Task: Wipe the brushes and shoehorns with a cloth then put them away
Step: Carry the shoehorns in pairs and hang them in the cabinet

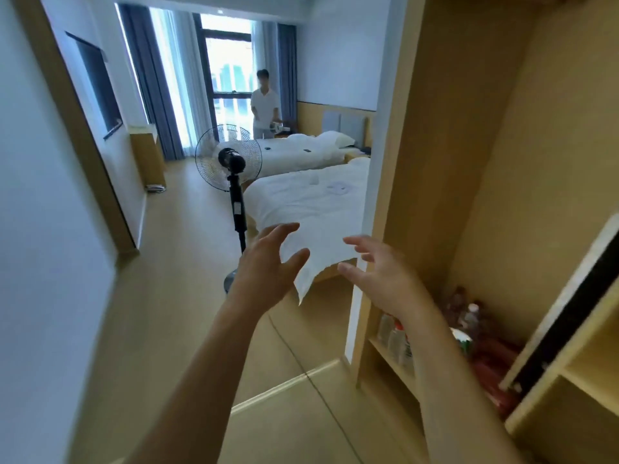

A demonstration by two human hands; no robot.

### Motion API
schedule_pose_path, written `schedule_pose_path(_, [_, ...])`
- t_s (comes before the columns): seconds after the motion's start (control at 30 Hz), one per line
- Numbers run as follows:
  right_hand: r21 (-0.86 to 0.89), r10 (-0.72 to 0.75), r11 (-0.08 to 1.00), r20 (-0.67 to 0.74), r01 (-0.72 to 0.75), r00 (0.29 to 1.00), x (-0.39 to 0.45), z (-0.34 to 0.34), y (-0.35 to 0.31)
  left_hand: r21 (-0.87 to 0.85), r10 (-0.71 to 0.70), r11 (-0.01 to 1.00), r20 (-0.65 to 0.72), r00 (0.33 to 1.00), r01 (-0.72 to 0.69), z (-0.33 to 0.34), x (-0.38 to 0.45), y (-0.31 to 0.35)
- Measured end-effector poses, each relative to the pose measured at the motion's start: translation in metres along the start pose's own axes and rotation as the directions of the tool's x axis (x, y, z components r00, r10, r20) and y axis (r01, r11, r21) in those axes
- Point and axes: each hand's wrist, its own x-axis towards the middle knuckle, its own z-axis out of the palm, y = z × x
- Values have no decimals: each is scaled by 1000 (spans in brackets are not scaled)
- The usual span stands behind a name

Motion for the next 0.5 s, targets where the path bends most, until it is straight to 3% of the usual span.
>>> schedule_pose_path(0.27, [42,-38,999,196,30,980,59,117,-24,150,-172,972,-75,982,181,-35,13,-109])
schedule_pose_path(0.5, [127,-88,990,271,55,958,145,210,-17,364,-288,874,-145,947,322,-31,66,-195])
